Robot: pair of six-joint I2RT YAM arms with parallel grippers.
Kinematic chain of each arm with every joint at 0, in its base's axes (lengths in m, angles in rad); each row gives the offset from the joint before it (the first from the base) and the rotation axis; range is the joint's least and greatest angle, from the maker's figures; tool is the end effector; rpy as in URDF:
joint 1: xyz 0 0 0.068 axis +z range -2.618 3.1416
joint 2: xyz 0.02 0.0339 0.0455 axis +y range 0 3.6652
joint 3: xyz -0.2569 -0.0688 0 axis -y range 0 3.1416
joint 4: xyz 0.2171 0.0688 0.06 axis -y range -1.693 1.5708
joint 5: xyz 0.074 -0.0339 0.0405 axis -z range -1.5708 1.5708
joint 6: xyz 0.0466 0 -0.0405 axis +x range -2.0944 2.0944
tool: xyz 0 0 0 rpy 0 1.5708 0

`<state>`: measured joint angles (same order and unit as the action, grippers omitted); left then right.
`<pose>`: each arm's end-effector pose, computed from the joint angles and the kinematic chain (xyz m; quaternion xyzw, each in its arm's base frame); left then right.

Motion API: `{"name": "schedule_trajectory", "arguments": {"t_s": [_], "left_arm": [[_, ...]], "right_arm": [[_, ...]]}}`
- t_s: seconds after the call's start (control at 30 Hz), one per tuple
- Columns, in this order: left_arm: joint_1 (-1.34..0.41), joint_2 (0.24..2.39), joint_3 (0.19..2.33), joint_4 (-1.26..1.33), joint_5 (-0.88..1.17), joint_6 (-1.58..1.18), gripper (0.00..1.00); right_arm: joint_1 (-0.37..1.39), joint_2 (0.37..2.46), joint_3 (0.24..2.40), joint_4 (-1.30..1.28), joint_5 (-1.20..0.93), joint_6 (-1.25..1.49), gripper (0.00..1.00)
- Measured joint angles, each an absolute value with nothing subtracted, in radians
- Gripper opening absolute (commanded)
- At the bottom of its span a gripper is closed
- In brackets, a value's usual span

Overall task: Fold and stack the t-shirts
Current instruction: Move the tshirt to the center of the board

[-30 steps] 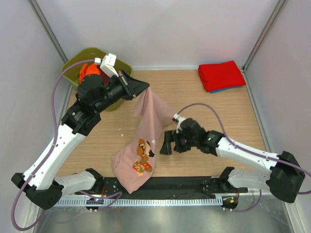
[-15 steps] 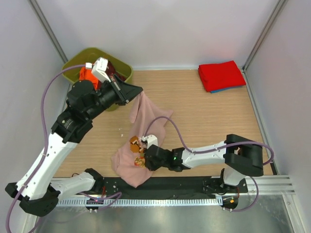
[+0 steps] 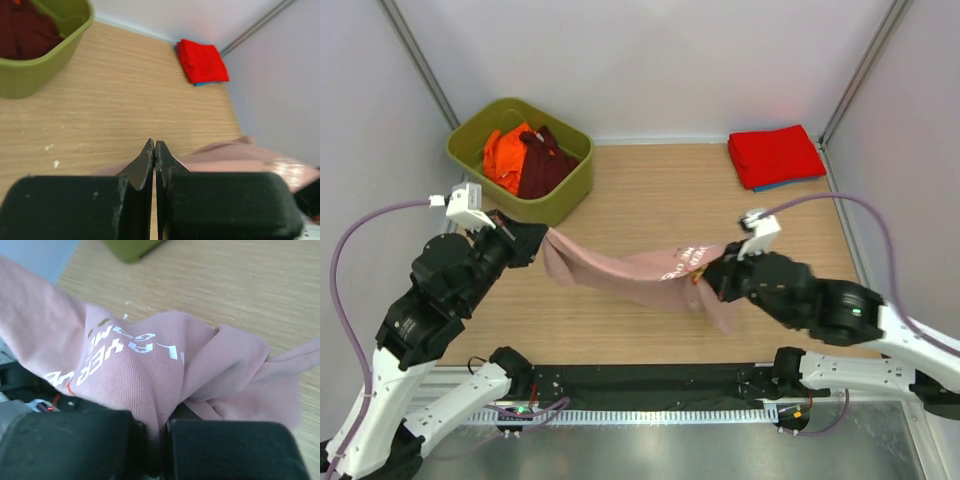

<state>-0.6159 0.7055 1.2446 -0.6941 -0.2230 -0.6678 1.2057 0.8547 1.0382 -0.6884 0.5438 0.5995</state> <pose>0.0859 -0.0482 0.4246 -0.0919 0.7529 -0.3192 0.5682 0.0773 0.1348 0.3508 -0.1174 0.8326 0.2408 0.4848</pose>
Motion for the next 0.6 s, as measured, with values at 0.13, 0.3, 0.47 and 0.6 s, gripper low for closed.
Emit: {"name": "schedule_trajectory", "arguments": {"t_s": [0.13,0.3,0.47,0.6], "left_arm": [[-0.616,0.63,1.16,-0.75,-0.302,-0.671,0.0],[-0.616,0.577,1.085,-0.761,-0.361,-0.709,0.01],[-0.616,0.632,1.019,-0.777,-0.415,-0.764,0.08],[-0.616,0.725,1.011,-0.815,-0.463,-0.799,0.74]], "right_arm": [[1.208,0.731,1.164,-0.844,0.548,0.597,0.01],[1.207,0.793,1.216,-0.918,0.585,0.571,0.02],[1.006,1.021,1.246,-0.896,0.532,0.467,0.04],[0.682,1.187,1.24,-0.846,0.345,0.41,0.26]]}}
